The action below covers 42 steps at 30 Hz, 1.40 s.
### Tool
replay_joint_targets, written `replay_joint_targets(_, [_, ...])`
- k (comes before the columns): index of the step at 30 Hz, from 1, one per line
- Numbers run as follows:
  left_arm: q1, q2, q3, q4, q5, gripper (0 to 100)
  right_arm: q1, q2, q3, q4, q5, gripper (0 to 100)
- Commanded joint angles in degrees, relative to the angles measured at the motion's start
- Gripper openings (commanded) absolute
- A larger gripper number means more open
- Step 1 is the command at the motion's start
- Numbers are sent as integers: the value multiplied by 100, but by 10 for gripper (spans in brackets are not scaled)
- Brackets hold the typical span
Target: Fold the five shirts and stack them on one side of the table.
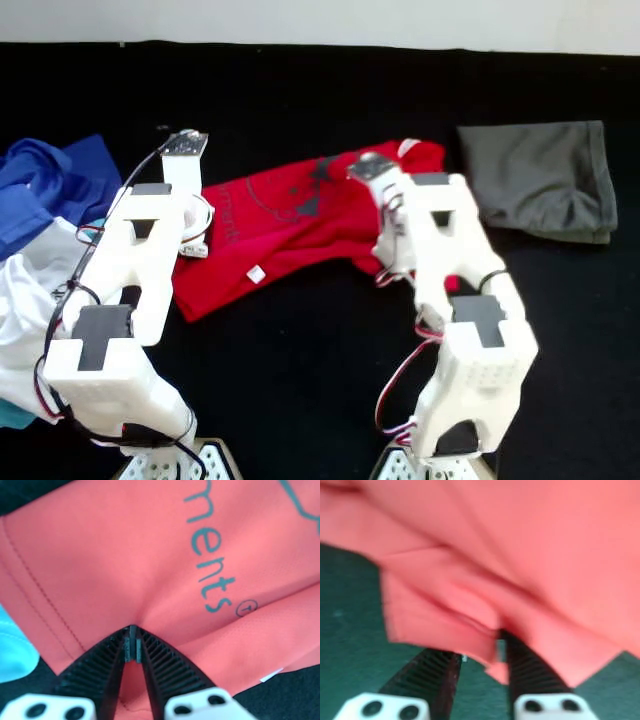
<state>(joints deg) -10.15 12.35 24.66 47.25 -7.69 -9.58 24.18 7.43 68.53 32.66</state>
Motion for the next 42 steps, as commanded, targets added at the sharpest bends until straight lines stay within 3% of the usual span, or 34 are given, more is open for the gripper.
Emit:
replay_joint_targets(1, [4,40,4,-114,44,9,22,-75,-479,593,53,5])
replay_joint_targets(6, [4,40,4,-114,44,9,40,-866,-1349,1411,79,8])
replay_joint_targets(10, [4,40,4,-114,44,9,154,-831,-2044,1367,53,8])
replay_joint_targets(18, [4,40,13,-114,44,9,163,875,-4400,787,53,8])
replay_joint_targets(27, [4,40,13,-114,44,9,4,3257,-7477,840,44,15])
replay_joint_targets(32, [4,40,13,-114,44,9,31,3820,-7855,848,-132,131])
replay_joint_targets(42, [4,40,13,-114,44,9,418,3837,-8409,400,-1310,132])
